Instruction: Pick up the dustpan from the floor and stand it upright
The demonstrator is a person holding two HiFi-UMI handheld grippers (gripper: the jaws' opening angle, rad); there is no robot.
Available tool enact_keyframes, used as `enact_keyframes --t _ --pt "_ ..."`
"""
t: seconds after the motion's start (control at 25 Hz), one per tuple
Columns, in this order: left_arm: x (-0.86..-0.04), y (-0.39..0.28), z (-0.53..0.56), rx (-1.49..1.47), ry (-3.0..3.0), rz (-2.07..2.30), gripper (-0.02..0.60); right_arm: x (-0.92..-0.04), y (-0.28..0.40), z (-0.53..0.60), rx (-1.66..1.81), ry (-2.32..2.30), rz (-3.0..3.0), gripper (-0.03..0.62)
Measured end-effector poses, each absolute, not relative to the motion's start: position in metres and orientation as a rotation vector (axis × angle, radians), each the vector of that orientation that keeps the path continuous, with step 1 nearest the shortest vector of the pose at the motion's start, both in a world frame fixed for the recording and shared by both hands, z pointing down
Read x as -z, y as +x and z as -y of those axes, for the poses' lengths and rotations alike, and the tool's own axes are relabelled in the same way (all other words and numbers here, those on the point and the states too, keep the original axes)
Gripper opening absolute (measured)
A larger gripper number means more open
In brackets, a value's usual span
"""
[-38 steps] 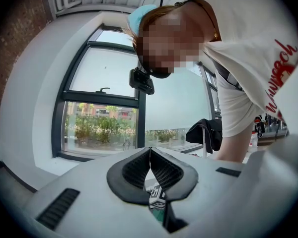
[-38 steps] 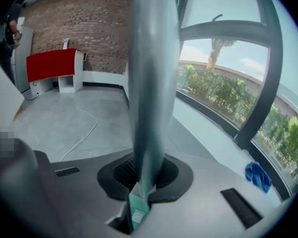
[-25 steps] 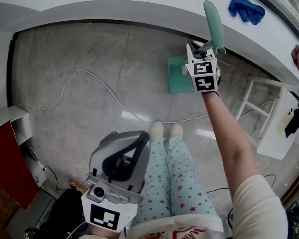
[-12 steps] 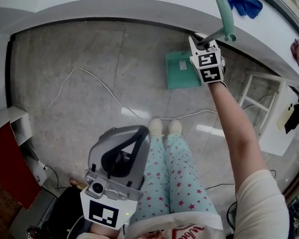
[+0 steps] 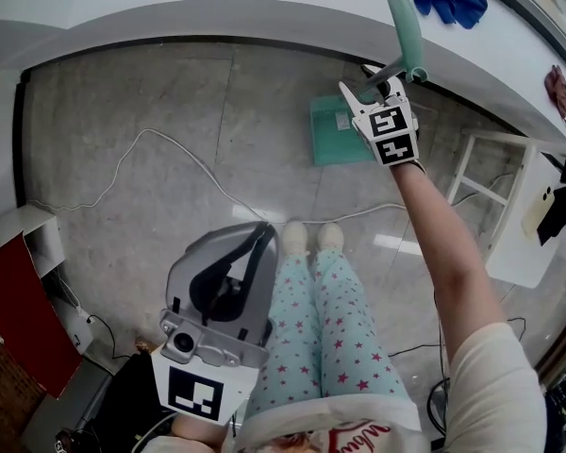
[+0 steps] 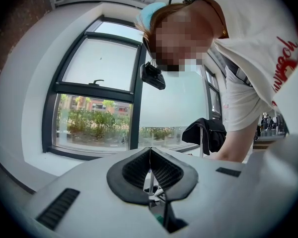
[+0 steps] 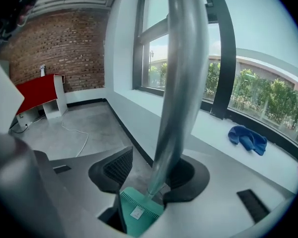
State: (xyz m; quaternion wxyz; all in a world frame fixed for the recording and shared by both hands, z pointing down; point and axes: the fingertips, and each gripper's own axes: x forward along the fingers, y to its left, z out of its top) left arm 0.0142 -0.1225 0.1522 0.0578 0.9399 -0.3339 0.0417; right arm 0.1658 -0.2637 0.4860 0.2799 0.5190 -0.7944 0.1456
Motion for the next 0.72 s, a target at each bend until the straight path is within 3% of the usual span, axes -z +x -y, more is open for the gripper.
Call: enact_keyframes --t 0.72 --pt "-0.154 0.032 0.1 -0.109 2.894 0.881 0.021 -0.481 0.214 0.227 -0.489 1.571 1.993 0.241"
